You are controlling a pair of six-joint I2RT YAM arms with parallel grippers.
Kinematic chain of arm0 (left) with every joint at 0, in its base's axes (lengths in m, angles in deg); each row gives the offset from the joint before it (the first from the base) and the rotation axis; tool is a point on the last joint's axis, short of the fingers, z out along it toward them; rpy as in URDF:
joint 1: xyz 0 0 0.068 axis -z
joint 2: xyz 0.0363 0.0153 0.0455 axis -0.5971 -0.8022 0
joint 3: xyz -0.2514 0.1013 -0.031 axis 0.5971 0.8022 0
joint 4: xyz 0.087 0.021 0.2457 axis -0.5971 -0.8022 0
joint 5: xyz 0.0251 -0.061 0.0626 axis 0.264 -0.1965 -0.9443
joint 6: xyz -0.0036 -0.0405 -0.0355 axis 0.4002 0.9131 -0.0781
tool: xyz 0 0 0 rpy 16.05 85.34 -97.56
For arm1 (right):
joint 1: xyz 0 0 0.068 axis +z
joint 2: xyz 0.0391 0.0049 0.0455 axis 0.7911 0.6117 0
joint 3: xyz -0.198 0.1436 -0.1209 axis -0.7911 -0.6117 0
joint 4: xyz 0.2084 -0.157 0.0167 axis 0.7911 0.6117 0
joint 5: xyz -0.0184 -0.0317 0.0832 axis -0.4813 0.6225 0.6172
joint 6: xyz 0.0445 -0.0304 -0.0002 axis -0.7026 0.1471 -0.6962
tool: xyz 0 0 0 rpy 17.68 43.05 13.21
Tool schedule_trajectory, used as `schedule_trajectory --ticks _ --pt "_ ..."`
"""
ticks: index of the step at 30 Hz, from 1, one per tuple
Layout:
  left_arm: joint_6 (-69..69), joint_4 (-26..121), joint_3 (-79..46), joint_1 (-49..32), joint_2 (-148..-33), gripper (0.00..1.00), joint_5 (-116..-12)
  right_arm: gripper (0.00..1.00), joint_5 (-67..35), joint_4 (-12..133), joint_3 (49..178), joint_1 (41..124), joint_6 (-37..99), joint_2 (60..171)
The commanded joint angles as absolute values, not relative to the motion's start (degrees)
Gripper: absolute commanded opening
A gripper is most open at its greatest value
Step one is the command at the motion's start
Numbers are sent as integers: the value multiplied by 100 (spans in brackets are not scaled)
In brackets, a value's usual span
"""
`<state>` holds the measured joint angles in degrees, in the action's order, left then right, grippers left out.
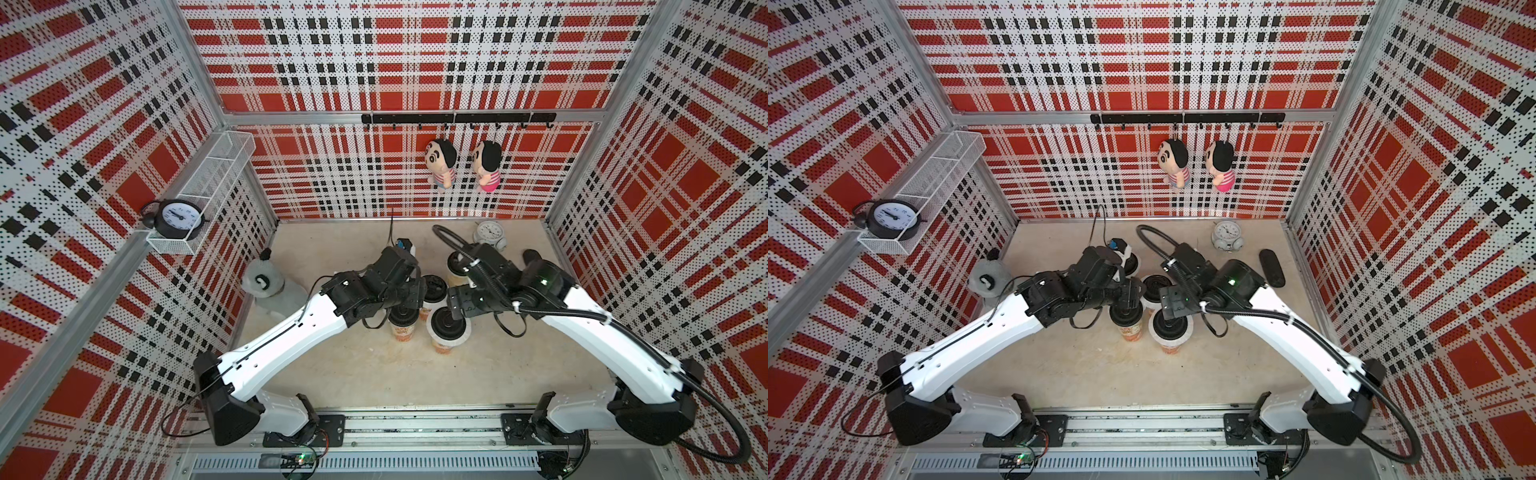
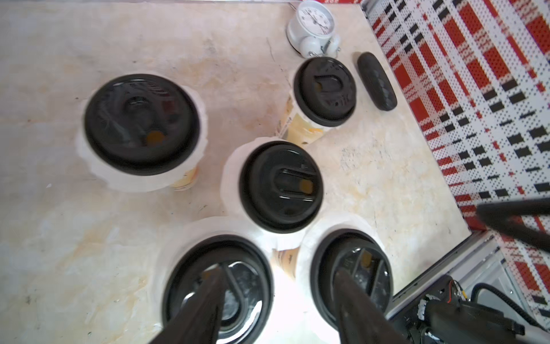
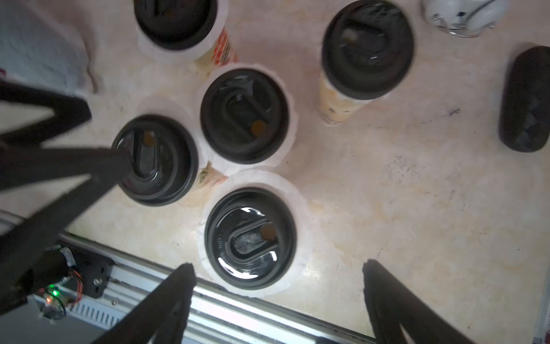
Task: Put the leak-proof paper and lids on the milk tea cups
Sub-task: Place the cup lid on the cup, then secure the cup lid on the cup.
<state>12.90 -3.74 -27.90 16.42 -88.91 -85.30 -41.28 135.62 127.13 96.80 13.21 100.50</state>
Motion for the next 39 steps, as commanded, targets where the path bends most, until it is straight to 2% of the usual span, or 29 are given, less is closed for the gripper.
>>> schedule_trajectory --ticks 1,5,13,39 --pt "1146 -844 -3274 2024 -9338 61 -8824 90 -4034 13403 12243 9031 1317 9506" --pt "1124 -1418 -3945 2401 -9990 61 -9131 88 -3703 13172 11734 8510 1467 9133" --pt "1247 -2225 -4730 2717 -10724 54 -9578 85 -3491 12901 11117 8328 1518 8796" --pt "1340 -2194 -4576 2822 -10940 53 -9578 83 -3357 12822 10788 8257 1593 8614"
